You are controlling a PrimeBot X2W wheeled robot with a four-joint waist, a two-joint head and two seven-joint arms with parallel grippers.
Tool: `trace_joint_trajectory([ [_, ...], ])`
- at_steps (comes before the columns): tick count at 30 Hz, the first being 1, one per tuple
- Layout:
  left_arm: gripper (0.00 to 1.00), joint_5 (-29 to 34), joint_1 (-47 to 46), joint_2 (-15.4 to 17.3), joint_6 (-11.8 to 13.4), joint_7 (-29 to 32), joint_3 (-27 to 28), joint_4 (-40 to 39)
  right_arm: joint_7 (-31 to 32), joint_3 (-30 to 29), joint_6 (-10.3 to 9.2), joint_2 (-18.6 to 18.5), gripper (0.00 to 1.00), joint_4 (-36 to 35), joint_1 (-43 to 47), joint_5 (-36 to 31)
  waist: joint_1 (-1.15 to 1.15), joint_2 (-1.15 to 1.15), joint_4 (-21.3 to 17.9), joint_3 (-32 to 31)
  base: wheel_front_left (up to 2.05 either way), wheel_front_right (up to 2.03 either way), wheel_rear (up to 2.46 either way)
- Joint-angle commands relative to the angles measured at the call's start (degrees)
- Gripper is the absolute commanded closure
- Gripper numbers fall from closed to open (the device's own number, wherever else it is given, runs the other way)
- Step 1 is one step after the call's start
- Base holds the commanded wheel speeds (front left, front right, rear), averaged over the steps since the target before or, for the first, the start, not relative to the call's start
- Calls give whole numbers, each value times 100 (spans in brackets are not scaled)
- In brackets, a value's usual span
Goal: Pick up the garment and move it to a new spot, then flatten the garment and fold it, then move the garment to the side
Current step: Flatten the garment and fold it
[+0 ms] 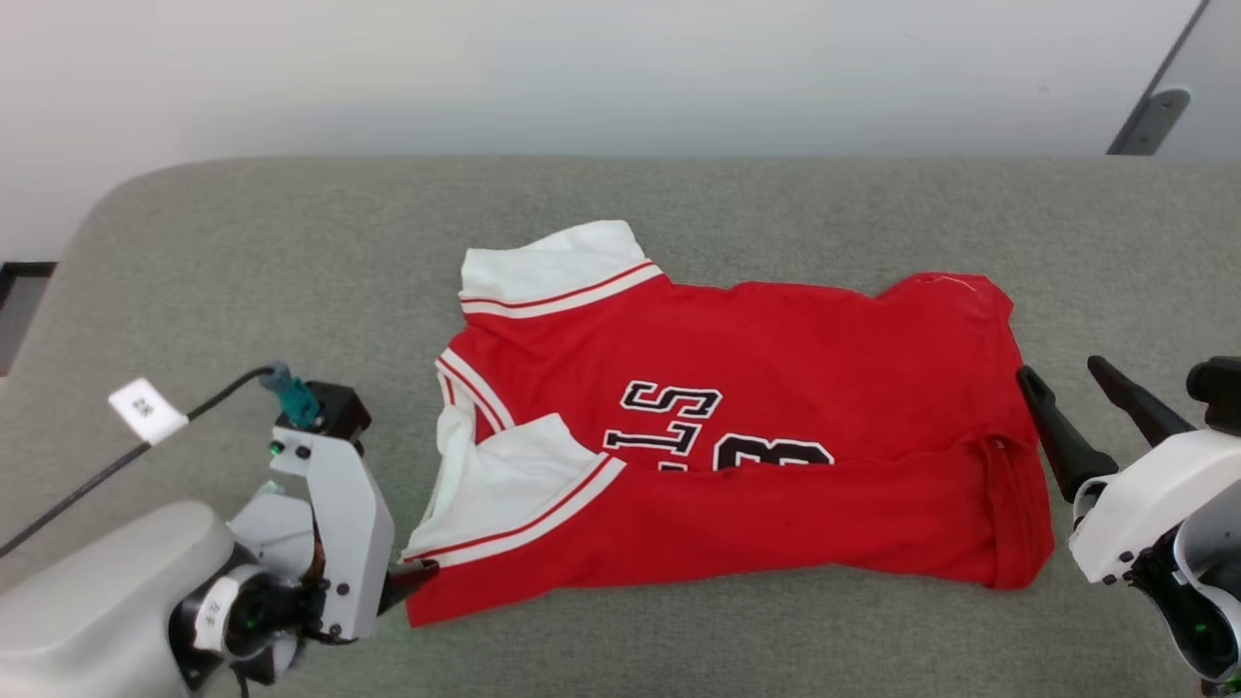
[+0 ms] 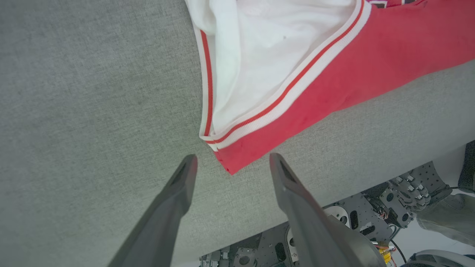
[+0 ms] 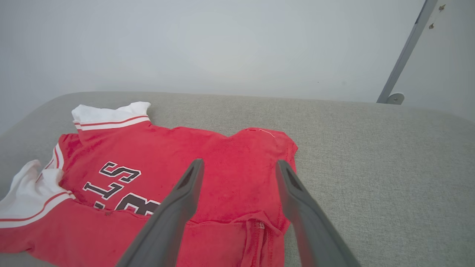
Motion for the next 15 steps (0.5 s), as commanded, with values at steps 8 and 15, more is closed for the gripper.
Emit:
trace_joint_trajectory([
  [8, 0, -397, 507, -46, 157, -317, 142, 170, -186, -449, -9, 369, 0, -419, 342, -220, 0, 0, -339, 326, 0, 0, 0],
  [15, 0, -791, 820, -316, -45, -595, 328, 936, -141, -711, -9, 593, 0, -663, 491, -299, 0, 0, -486, 513, 0, 0, 0],
])
